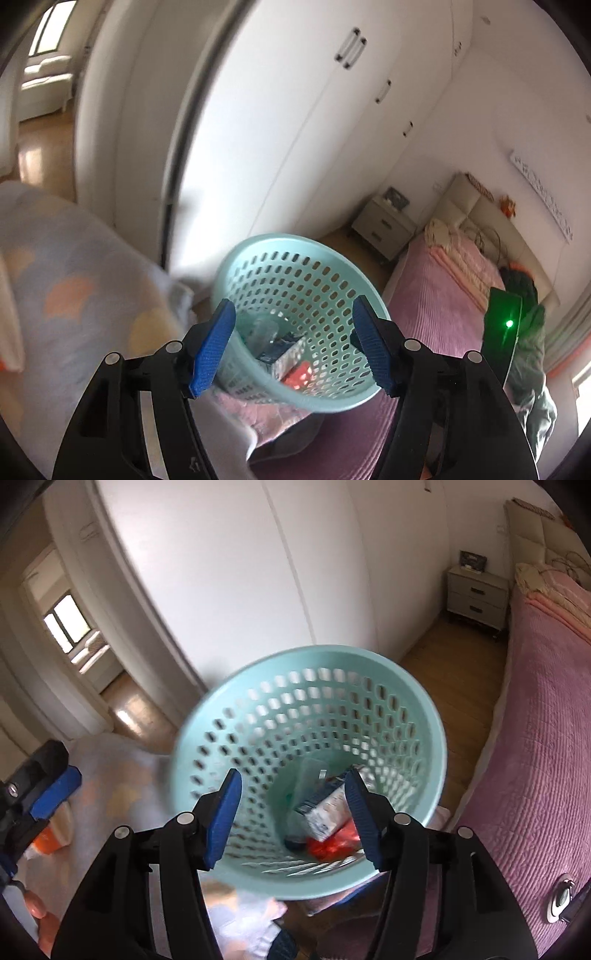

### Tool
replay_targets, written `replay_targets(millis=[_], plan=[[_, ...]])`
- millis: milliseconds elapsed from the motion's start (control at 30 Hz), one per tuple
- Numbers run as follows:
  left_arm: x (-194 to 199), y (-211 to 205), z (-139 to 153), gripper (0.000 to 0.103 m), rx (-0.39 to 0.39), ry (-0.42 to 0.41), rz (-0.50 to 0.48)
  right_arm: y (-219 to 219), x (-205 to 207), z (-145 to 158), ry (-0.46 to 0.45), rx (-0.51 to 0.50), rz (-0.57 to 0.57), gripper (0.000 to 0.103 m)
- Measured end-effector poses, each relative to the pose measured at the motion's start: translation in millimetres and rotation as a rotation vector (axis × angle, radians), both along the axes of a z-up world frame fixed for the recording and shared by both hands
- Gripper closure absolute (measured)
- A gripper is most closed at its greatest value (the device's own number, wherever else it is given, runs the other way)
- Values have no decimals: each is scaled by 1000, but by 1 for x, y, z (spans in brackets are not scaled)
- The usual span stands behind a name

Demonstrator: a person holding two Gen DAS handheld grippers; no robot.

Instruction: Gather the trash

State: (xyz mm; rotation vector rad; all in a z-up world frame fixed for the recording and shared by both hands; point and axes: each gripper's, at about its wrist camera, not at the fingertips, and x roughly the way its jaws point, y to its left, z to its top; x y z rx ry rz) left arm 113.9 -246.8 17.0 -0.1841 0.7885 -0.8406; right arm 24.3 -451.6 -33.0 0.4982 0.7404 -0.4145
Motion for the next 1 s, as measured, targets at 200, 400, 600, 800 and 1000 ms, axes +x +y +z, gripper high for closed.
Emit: replay_targets(millis=[200, 400, 600, 800, 1000], plan=[[-13, 70, 25, 39, -54, -43, 104, 57, 3, 34, -84, -58, 118, 48], [-15, 153, 50, 39, -45, -99, 234, 125, 22, 57, -141, -106, 296, 48], [-5, 245, 63, 39, -31, -117, 398, 205, 47, 67, -168, -146, 480, 48], [22, 309, 62, 39, 31, -60, 468, 255, 78, 64, -150, -130, 581, 48], [61, 340, 35, 39, 71, 51, 433, 283, 117, 52, -93, -94, 637, 53]])
